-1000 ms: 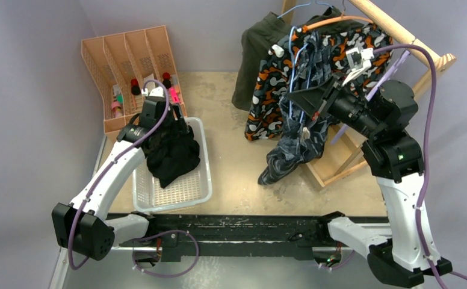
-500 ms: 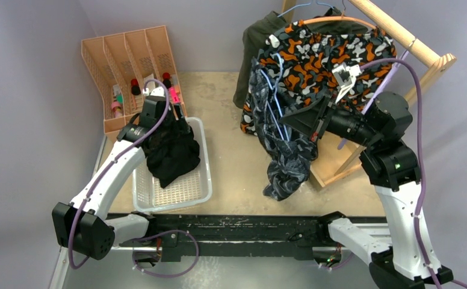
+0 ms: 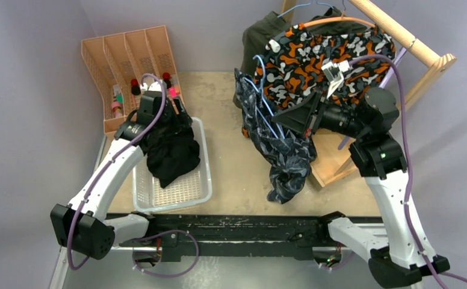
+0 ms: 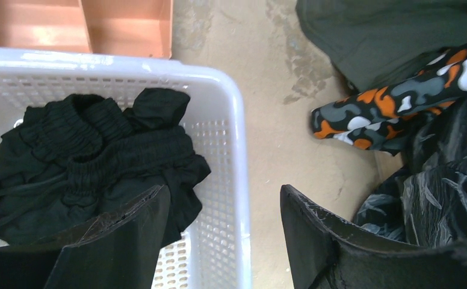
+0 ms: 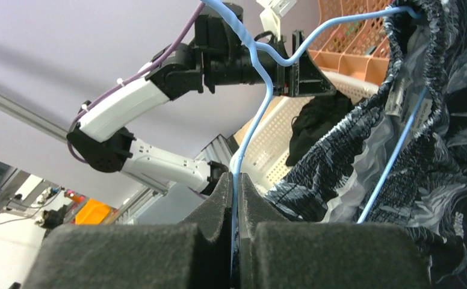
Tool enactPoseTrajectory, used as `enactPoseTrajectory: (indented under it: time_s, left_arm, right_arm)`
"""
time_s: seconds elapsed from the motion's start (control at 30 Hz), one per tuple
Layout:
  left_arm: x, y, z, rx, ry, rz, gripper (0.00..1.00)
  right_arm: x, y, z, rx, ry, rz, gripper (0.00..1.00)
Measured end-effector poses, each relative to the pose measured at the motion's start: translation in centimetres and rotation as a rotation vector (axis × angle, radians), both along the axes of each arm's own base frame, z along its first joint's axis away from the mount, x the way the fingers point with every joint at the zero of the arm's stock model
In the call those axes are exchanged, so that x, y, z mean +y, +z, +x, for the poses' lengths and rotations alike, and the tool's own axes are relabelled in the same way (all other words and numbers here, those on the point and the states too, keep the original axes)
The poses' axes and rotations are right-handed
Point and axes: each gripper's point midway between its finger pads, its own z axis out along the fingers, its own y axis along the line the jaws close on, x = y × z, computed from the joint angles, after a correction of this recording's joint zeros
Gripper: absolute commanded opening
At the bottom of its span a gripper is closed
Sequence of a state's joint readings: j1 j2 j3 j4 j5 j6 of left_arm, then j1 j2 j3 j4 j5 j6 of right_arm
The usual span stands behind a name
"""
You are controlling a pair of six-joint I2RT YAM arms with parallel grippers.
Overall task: Remove the shorts from the hanger
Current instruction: Pick up the hanger from the clothes rod.
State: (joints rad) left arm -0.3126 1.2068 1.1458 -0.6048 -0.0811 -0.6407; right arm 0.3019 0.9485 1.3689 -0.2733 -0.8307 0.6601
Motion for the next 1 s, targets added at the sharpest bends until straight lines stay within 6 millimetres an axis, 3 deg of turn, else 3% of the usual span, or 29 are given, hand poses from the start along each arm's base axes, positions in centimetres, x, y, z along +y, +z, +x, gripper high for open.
enactPoseTrajectory:
  time_s: [0.17, 0.3, 0.43, 0.6, 0.73, 0.87, 1.0]
  left_arm:
    - [-0.2, 2.1, 0.5, -0.049, 0.008, -0.028, 0.66]
    - [-1.1, 4.4, 0.4, -0.103, -0.016, -0.089, 0.66]
    - [-3.8, 8.6, 0.1, -0.209, -0.109, -0.258, 0.68]
    - [-8.0, 15.9, -0.3, -0.371, -0.254, -0.580, 0.70]
    - [-9.6, 19.5, -0.8, -0.429, -0.307, -0.793, 0.71]
    - [-10.3, 20.8, -1.0, -0.431, -0.291, -0.945, 0.70]
    - [-11.0, 19.6, -1.1, -0.350, -0.245, -1.054, 0.69]
  right_arm:
    - [0.4, 1.8, 1.3, -0.044, 0.006, -0.008, 0.00]
    - [0.6, 1.3, 1.6, -0.044, 0.011, -0.020, 0.00]
    - [1.3, 0.0, 2.0, -0.014, 0.029, -0.034, 0.00]
    - [3.2, -1.9, 2.8, 0.029, 0.051, -0.064, 0.00]
    - [5.1, -3.3, 2.9, 0.054, 0.078, -0.090, 0.00]
    - [6.4, -4.8, 3.1, 0.074, 0.094, -0.106, 0.00]
    - [6.8, -5.6, 3.6, 0.081, 0.085, -0.109, 0.00]
